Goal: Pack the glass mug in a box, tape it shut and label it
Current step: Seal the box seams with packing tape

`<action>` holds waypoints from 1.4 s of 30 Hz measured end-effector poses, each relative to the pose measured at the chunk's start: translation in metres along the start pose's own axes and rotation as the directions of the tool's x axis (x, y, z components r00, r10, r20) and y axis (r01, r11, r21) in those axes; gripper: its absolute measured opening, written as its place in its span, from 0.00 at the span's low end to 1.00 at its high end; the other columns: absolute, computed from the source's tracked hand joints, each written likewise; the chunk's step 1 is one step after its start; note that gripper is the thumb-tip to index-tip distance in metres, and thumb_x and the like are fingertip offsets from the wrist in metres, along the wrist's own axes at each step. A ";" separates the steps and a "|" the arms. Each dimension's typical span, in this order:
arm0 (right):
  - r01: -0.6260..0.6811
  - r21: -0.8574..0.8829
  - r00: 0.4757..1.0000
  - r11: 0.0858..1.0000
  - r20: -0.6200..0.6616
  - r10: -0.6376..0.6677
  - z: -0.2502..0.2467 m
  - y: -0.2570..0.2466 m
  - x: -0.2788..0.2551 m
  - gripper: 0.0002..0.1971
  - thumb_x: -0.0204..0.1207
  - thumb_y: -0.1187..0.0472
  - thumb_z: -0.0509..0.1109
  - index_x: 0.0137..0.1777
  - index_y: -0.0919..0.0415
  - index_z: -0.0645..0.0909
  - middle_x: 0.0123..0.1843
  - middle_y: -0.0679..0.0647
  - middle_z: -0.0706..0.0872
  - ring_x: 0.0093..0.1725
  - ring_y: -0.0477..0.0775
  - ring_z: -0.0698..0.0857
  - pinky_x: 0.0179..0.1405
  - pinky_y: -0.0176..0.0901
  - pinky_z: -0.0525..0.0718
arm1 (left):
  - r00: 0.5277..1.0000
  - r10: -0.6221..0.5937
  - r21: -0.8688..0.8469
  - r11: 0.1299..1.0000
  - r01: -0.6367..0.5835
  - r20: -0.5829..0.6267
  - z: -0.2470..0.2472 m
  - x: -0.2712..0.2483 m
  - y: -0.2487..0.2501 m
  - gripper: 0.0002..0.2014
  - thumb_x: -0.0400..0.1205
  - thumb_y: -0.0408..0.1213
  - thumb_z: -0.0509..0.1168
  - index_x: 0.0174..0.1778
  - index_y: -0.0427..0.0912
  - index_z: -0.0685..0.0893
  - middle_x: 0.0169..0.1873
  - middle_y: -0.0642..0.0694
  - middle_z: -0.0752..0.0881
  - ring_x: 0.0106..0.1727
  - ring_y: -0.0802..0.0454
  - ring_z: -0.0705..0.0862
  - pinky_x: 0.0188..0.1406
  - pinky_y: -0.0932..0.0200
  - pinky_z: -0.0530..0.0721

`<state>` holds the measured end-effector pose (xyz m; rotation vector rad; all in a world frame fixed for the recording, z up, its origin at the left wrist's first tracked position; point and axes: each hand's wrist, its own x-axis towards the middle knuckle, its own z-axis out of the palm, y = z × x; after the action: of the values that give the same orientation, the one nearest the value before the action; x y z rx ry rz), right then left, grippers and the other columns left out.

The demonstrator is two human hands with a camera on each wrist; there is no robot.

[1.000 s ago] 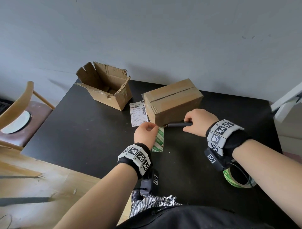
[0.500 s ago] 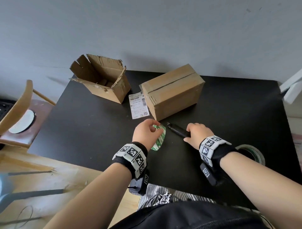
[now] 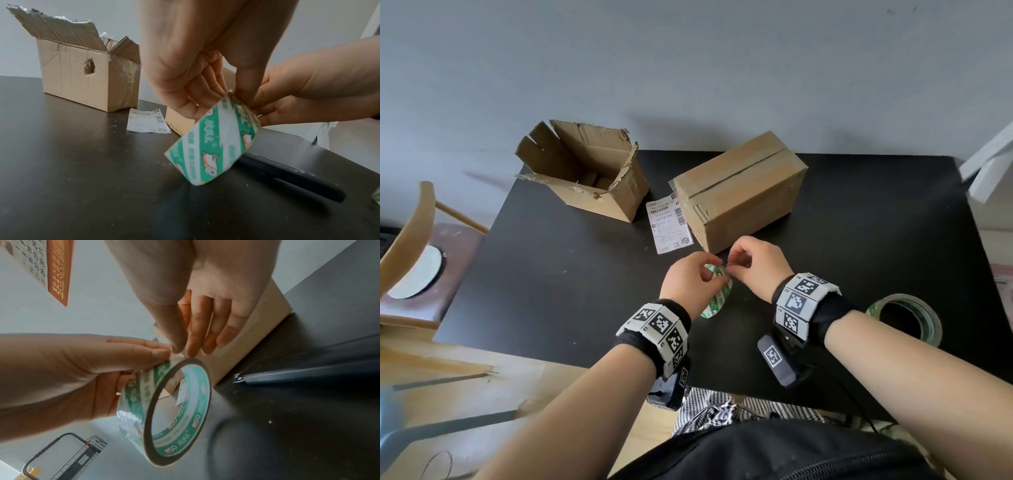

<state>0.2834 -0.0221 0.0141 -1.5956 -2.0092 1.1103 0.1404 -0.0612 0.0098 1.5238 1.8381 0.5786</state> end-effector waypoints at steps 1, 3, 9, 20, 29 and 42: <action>-0.010 0.007 1.000 1.000 -0.009 0.010 0.001 -0.002 0.001 0.05 0.73 0.62 0.73 0.48 0.59 0.83 0.41 0.47 0.84 0.42 0.46 0.80 0.44 0.33 0.73 | 1.000 0.008 0.000 1.000 -0.008 -0.001 -0.001 0.001 -0.001 0.08 0.75 0.40 0.71 0.48 0.53 0.83 0.34 0.42 0.87 0.38 0.52 0.83 0.34 0.65 0.76; -0.034 0.048 0.999 0.998 -0.020 0.035 0.002 -0.006 0.003 0.06 0.73 0.63 0.73 0.48 0.60 0.85 0.41 0.48 0.84 0.43 0.45 0.81 0.43 0.30 0.72 | 1.000 0.018 0.000 1.000 -0.018 -0.007 -0.004 0.002 -0.002 0.08 0.75 0.40 0.71 0.48 0.53 0.84 0.34 0.43 0.87 0.38 0.52 0.83 0.34 0.65 0.76; -0.070 0.086 0.997 0.994 -0.007 0.071 0.007 -0.013 0.008 0.08 0.73 0.61 0.74 0.51 0.60 0.89 0.47 0.53 0.90 0.45 0.45 0.83 0.48 0.32 0.76 | 1.000 0.025 0.003 1.000 -0.025 0.008 -0.012 0.007 -0.011 0.15 0.75 0.41 0.72 0.58 0.50 0.83 0.33 0.47 0.86 0.38 0.55 0.82 0.37 0.64 0.78; -0.099 -0.068 0.995 0.993 0.006 0.099 0.023 -0.021 0.022 0.05 0.73 0.57 0.73 0.46 0.55 0.88 0.46 0.50 0.89 0.48 0.51 0.85 0.50 0.40 0.80 | 0.986 0.067 0.282 0.953 -0.109 0.154 -0.036 0.014 -0.029 0.24 0.78 0.42 0.67 0.70 0.56 0.71 0.48 0.53 0.86 0.52 0.49 0.84 0.49 0.55 0.82; -0.028 -0.074 0.983 0.997 -0.182 0.014 0.010 -0.044 0.026 0.07 0.74 0.53 0.71 0.42 0.56 0.81 0.39 0.47 0.84 0.43 0.50 0.84 0.47 0.49 0.84 | 0.965 0.026 0.612 0.769 -0.186 0.261 -0.039 0.028 -0.050 0.21 0.82 0.46 0.61 0.70 0.54 0.67 0.57 0.48 0.84 0.56 0.39 0.82 0.52 0.53 0.80; -0.170 -0.198 0.948 0.965 -0.299 0.105 0.001 -0.064 0.026 0.29 0.70 0.42 0.72 0.64 0.54 0.66 0.46 0.44 0.73 0.42 0.48 0.77 0.39 0.43 0.80 | 0.962 0.184 0.056 0.983 -0.177 -0.200 -0.078 0.076 -0.029 0.18 0.85 0.38 0.58 0.71 0.41 0.73 0.68 0.43 0.74 0.68 0.48 0.75 0.65 0.61 0.71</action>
<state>0.2324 -0.0027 0.0558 -1.9112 -1.9020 0.6658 0.0571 0.0123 0.0257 1.7241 1.8813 0.8179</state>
